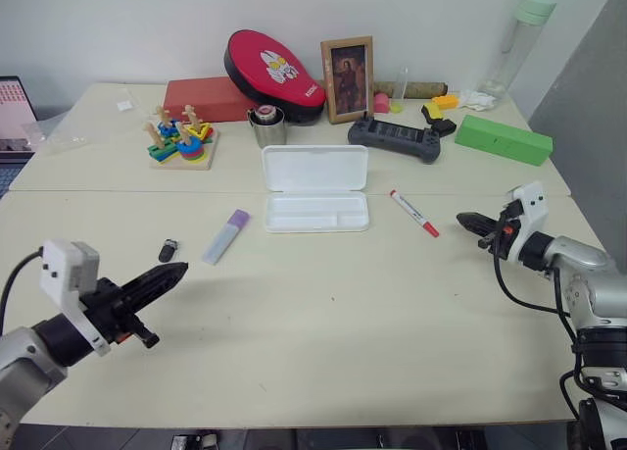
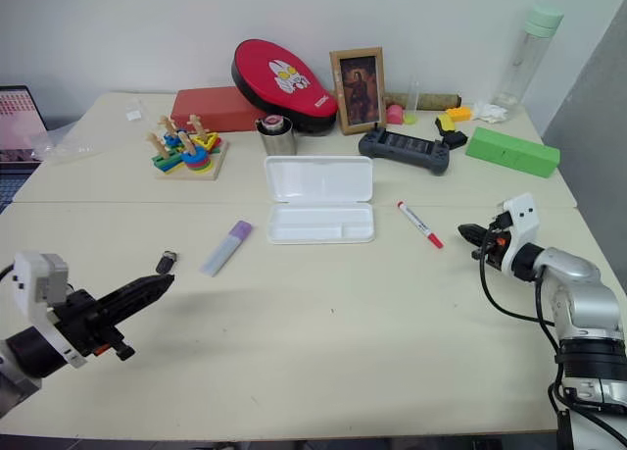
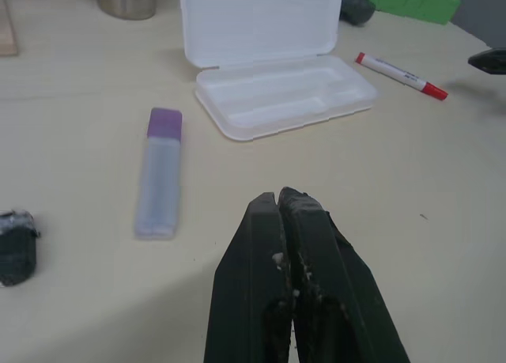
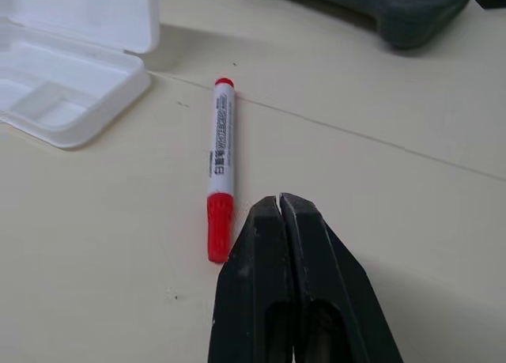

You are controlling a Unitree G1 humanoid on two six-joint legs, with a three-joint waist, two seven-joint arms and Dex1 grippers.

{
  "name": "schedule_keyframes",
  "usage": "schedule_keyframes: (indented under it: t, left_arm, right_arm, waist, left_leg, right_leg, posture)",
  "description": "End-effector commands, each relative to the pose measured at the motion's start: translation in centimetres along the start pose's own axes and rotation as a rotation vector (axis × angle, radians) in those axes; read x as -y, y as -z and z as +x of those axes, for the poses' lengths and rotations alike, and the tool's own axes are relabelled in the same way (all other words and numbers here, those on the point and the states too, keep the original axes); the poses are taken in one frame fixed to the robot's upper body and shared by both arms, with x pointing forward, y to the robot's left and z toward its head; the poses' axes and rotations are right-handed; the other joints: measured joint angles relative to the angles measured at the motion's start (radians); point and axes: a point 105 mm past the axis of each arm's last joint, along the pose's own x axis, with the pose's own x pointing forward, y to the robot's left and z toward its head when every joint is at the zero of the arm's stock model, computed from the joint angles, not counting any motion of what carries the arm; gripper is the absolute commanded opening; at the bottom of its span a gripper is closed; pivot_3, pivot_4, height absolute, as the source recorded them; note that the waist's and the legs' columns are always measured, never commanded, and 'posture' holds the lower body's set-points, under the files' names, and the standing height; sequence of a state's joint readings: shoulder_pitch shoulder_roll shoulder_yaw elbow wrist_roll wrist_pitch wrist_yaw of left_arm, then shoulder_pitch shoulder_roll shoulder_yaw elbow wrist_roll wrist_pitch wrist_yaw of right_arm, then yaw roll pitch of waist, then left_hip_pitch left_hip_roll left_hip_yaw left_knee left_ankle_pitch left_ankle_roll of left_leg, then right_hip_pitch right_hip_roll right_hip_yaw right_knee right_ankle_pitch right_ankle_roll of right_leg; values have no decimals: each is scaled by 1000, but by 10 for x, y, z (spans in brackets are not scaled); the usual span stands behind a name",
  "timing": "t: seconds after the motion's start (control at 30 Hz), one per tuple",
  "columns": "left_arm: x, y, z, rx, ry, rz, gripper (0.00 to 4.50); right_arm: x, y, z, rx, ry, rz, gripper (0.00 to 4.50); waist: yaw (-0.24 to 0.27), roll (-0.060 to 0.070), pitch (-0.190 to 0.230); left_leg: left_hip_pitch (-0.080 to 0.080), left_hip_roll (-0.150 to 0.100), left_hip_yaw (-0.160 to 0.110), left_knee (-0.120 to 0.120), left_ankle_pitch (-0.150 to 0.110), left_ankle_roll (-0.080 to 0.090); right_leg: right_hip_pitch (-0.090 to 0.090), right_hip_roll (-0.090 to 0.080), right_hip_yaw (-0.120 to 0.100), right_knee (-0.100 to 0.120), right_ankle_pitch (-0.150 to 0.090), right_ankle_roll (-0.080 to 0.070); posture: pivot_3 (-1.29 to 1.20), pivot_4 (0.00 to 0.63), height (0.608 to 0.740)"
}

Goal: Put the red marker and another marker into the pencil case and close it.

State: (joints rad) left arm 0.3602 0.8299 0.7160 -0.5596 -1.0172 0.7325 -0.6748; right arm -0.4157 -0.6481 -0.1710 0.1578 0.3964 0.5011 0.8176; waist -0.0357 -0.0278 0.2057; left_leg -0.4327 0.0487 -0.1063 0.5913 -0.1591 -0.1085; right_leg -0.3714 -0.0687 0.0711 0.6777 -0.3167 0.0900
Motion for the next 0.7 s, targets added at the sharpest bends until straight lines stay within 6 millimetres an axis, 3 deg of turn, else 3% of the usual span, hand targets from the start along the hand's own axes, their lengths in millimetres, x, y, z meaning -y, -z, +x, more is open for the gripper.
schedule_keyframes:
  t: [0.03, 0.2, 0.4, 0.57, 0.6, 0.7]
  left_arm:
    - [7, -18, -3, 15, 36, 63, 132]
    - [12, -24, 0, -11, 70, 112, 96]
    - [12, -26, 3, -37, 89, 155, 96]
    - [18, -22, 7, -78, 140, 197, 96]
    - [19, -21, 8, -93, 151, 213, 96]
    - [20, -20, 7, -124, 160, 255, 96]
  right_arm:
    - [-17, -25, 2, 44, -91, -64, 17]
    - [-39, -40, 11, 49, -203, -140, 1237]
    - [-81, -45, 21, 3, -432, -295, 2766]
    - [-112, -46, 44, -21, -581, -469, 4012]
    - [-116, -47, 49, -21, -599, -483, 4205]
    - [-123, -47, 65, -19, -624, -544, 4205]
  waist:
    - [0, 1, 0]
    - [0, 1, 1]
    - [0, 1, 1]
    - [-2, 1, 1]
    - [-5, 1, 1]
    - [-12, 1, 1]
  left_leg:
    - [0, 0, 0, 0, 0, 0]
    - [0, 0, 1, -1, 0, 0]
    - [0, 0, 1, -1, 0, 0]
    - [0, 0, 1, -1, 0, 0]
    - [0, 0, 1, -1, 0, 0]
    - [0, 0, 1, -1, 0, 0]
  right_leg:
    - [0, 0, 0, 0, 1, 2]
    - [-1, 0, 0, 0, 2, 4]
    - [-1, 0, 0, 0, 2, 4]
    - [-2, 0, 0, 0, 2, 4]
    - [-2, 0, 0, 0, 2, 4]
    - [-2, 0, 0, 0, 2, 5]
  posture:
    - [0, 150, 740]
    - [0, 150, 740]
    - [0, 150, 740]
    - [0, 150, 740]
    - [0, 150, 740]
    - [0, 150, 740]
